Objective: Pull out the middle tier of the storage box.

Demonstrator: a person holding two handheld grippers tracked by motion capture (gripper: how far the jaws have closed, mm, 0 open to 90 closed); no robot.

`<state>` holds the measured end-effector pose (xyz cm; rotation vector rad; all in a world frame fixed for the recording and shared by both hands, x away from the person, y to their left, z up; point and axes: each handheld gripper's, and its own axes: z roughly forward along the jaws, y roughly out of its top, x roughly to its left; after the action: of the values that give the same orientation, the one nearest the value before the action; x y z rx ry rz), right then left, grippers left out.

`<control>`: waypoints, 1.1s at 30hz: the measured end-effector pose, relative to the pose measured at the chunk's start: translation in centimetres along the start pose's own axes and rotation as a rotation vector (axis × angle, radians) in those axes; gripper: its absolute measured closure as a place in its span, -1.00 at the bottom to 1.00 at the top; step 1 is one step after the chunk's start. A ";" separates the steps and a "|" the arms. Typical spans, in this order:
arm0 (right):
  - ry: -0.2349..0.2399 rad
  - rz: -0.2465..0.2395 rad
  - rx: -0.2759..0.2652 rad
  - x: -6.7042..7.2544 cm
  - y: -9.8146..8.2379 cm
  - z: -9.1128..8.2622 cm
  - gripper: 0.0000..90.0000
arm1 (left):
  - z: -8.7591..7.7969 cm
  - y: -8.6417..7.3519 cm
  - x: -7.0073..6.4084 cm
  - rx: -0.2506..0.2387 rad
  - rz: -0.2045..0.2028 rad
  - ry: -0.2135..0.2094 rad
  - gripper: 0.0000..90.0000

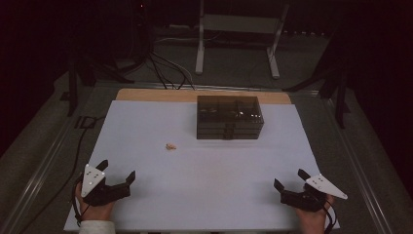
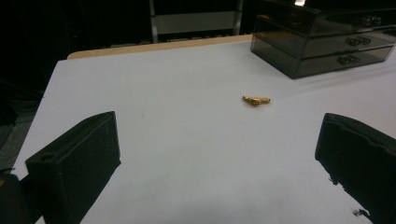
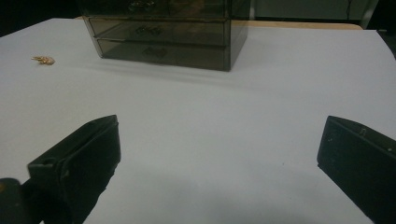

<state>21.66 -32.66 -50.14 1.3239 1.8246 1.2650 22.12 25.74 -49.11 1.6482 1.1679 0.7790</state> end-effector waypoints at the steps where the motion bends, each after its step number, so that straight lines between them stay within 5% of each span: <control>1: 0.000 0.000 0.000 0.0 0.0 0.0 -1.00 | 0.0 0.0 0.0 0.000 0.000 0.000 -0.98; 33: -0.020 0.015 0.015 2.2 1.8 1.3 -1.00 | 0.2 -0.4 0.0 -0.003 0.012 0.059 -0.98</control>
<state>22.70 -29.98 -48.84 1.3556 1.8166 1.2438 22.14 25.74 -49.57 1.6410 1.1985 0.8416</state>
